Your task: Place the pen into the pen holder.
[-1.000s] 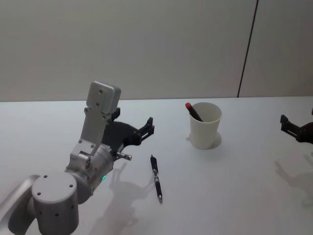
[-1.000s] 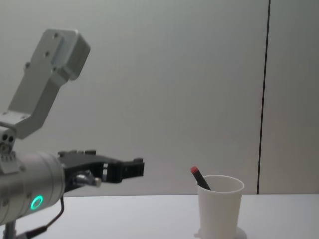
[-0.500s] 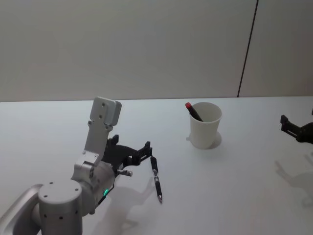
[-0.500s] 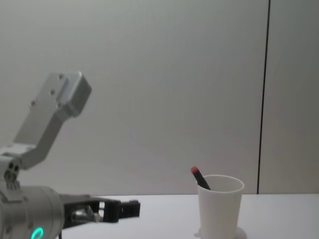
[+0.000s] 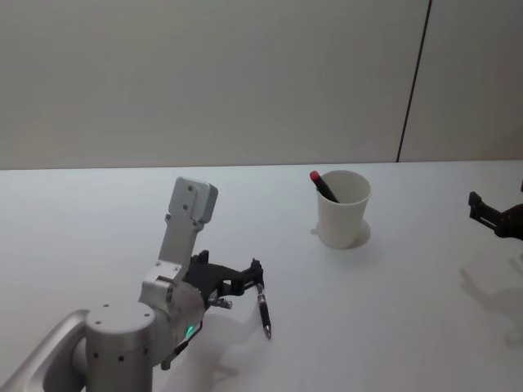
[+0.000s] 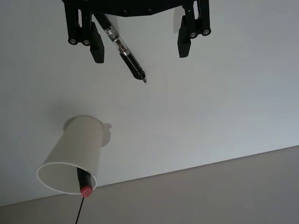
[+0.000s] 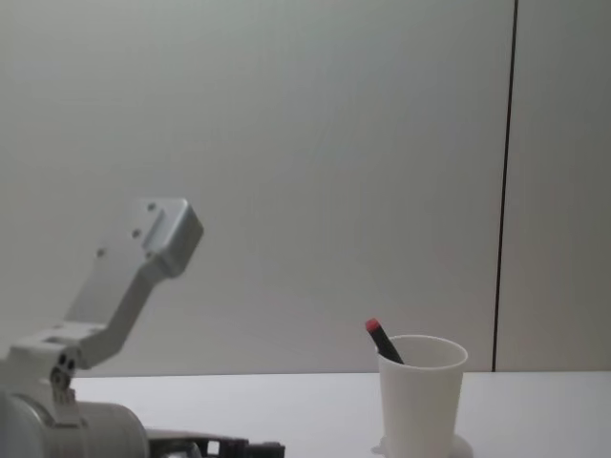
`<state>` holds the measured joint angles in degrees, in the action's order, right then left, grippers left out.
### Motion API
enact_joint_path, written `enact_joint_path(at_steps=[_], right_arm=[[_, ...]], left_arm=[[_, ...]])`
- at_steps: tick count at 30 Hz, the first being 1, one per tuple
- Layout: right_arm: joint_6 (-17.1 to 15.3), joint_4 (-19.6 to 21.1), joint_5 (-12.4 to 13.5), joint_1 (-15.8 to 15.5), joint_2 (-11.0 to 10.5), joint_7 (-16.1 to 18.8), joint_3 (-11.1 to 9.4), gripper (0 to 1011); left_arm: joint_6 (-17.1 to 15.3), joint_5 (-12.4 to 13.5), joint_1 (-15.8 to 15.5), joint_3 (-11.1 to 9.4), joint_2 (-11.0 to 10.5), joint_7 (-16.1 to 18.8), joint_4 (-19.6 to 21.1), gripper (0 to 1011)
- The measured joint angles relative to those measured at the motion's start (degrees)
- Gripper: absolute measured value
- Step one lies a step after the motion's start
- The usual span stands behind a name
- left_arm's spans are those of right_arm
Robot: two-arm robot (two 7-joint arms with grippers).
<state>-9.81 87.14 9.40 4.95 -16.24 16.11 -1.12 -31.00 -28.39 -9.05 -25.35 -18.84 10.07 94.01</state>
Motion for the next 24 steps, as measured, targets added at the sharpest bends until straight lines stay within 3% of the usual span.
enact_joint_path(at_steps=[24], right_arm=[[0.00,0.00,0.00,0.00,0.00,0.00,0.00,1001]], left_arm=[[-6.32,2.08,-2.81,-1.08,3.88,-1.10,-5.33,999]])
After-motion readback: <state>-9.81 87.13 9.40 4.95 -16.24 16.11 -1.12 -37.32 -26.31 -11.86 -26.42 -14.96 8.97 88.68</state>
